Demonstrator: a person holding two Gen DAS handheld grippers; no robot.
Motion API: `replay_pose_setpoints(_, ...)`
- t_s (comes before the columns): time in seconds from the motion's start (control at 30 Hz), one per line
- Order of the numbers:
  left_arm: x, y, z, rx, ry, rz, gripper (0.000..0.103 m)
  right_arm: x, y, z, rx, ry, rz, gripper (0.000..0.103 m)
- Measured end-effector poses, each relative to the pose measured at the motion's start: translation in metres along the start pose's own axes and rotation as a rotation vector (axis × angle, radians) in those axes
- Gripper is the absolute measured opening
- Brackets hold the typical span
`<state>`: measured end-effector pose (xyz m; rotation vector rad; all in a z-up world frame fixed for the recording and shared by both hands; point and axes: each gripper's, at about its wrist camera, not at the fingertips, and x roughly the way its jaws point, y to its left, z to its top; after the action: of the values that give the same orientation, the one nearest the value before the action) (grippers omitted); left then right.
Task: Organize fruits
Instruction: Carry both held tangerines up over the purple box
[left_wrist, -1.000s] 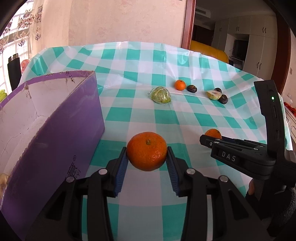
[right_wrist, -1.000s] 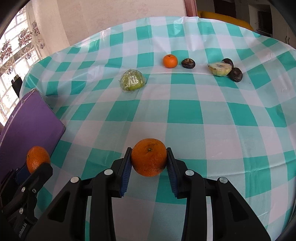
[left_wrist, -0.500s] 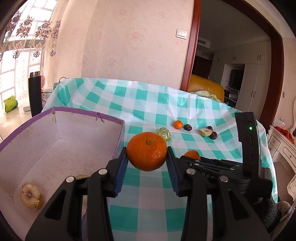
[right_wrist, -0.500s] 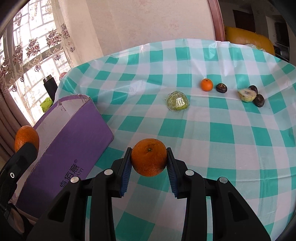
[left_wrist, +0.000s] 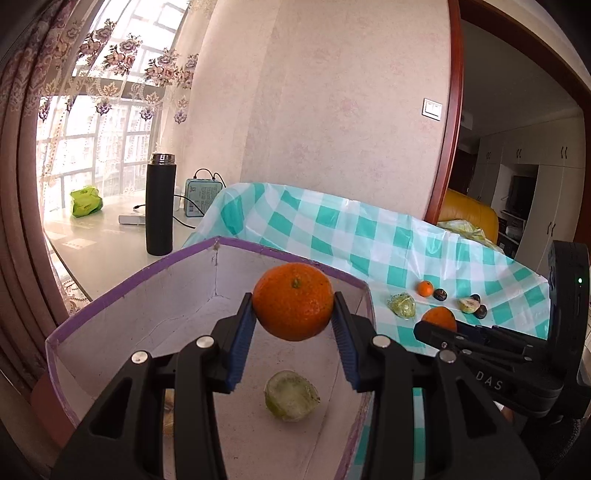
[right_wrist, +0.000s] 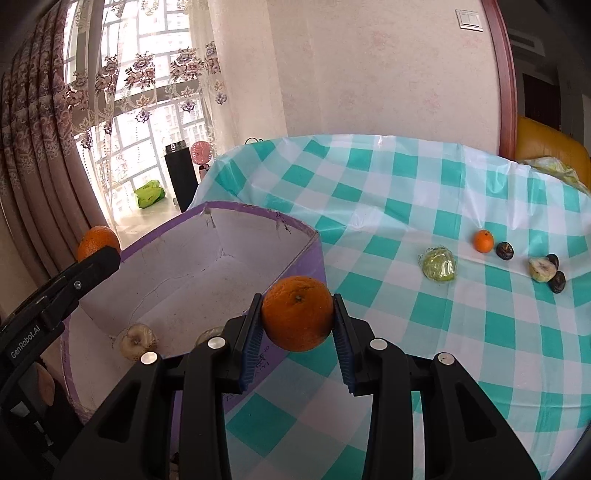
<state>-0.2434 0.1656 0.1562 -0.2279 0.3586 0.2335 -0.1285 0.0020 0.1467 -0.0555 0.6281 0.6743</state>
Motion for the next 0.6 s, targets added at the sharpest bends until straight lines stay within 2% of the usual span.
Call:
replay_pose_setpoints(0.13, -0.002, 0.019, 0.003, 0.003, -0.010, 0.059, 0.042, 0.007, 0.028, 0.010, -0.057, -0.004, 0.035, 0.036)
replay_pose_setpoints(0.23, 0.001, 0.035, 0.003, -0.014, 0.011, 0.100, 0.042, 0.015, 0.049, 0.016, -0.105, -0.001, 0.059, 0.037)
replay_pose_setpoints(0.47, 0.018, 0.064, -0.003, -0.020, 0.112, 0.197, 0.042, 0.044, 0.095, 0.020, -0.225, 0.055, 0.084, 0.037)
replay_pose_setpoints(0.6, 0.026, 0.077, -0.007, 0.018, 0.191, 0.264, 0.042, 0.069, 0.112, 0.019, -0.286, 0.155, 0.075, 0.037)
